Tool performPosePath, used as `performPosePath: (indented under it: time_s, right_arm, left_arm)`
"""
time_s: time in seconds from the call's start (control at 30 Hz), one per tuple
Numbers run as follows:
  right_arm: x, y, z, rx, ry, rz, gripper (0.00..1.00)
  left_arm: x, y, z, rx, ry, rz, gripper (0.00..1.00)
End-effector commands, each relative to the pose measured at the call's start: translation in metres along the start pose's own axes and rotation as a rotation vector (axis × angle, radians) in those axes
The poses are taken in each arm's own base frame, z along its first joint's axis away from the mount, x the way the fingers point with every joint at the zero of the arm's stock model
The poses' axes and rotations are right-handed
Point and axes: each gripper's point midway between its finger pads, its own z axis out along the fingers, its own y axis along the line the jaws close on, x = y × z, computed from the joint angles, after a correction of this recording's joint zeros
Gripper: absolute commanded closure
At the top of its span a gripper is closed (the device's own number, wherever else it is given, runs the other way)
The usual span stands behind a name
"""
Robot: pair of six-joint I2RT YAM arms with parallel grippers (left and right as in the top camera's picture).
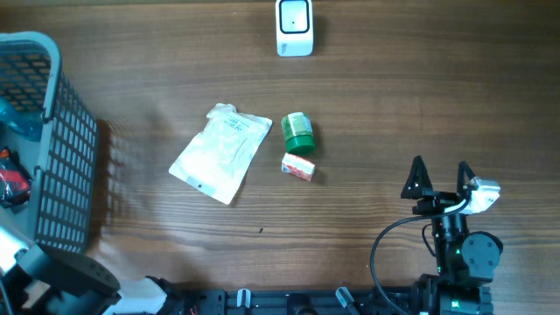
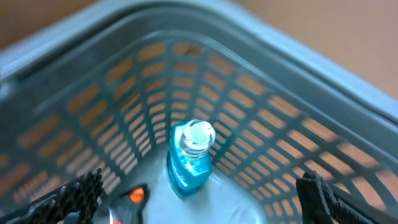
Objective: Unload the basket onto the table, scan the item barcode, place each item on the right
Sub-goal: 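Reach the left gripper into the basket and grasp the Listerine bottle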
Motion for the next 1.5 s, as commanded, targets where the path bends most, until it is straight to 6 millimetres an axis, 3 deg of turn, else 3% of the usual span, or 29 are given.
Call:
performPosePath:
  time_s: [0.0,0.07,0.23,0.37,0.43,0.57,0.67,0.73,0.93,1.1,1.27,1.37,1.47]
  right_arm:
    - [-0.002,-0.001,0.000,0.007,-0.008,0.004,0.00]
    - [-0.002,-0.001,0.000,0.007,-0.009,0.003,0.00]
    - [-0.002,-0.001,0.000,0.007,-0.009,0.003,0.00]
    - [-0.002,-0.001,0.000,0.007,-0.009,0.003,0.00]
    - [-0.002,-0.001,0.000,0.007,-0.008,0.003,0.00]
    - [-0.002,-0.001,0.000,0.007,-0.008,0.003,0.00]
    - [-0.002,-0.001,0.000,0.007,-0.009,0.003,0.00]
    - [-0.002,-0.001,0.000,0.007,-0.008,0.003,0.00]
    - [-0.002,-0.001,0.000,0.007,-0.008,0.003,0.00]
    - [-0.002,-0.001,0.000,0.007,-0.009,0.003,0.00]
    - [-0.002,-0.001,0.000,0.007,-0.009,0.003,0.00]
    - [-0.002,-0.001,0.000,0.007,-0.009,0.003,0.00]
    - [-0.002,-0.001,0.000,0.007,-0.009,0.003,0.00]
  left_arm:
    - [0.020,0.033,0.023,-0.184,0.037,-0.399,0.00]
    - [0.042,0.039,0.040,-0.219,0.091,-0.551,0.00]
    - [0.076,0.024,0.074,-0.211,0.205,-0.520,0.00]
    - [0.076,-0.003,0.078,-0.120,0.228,-0.346,0.00]
    - [0.074,-0.007,0.079,-0.107,0.226,-0.283,0.00]
    - [0.072,0.010,0.078,-0.203,0.201,-0.269,0.00]
    - [0.069,0.012,0.080,-0.212,0.185,-0.263,0.00]
    - [0.068,0.013,0.087,-0.209,0.173,-0.263,0.00]
    - [0.094,0.020,0.126,-0.216,0.207,-0.265,0.00]
    - [0.078,0.020,0.133,-0.202,0.138,-0.262,0.02]
    - [0.070,0.020,0.134,-0.195,0.106,-0.260,0.25]
    - [0.071,0.020,0.134,-0.196,0.107,-0.261,0.69]
    - [0.073,0.020,0.134,-0.198,0.116,-0.261,0.70]
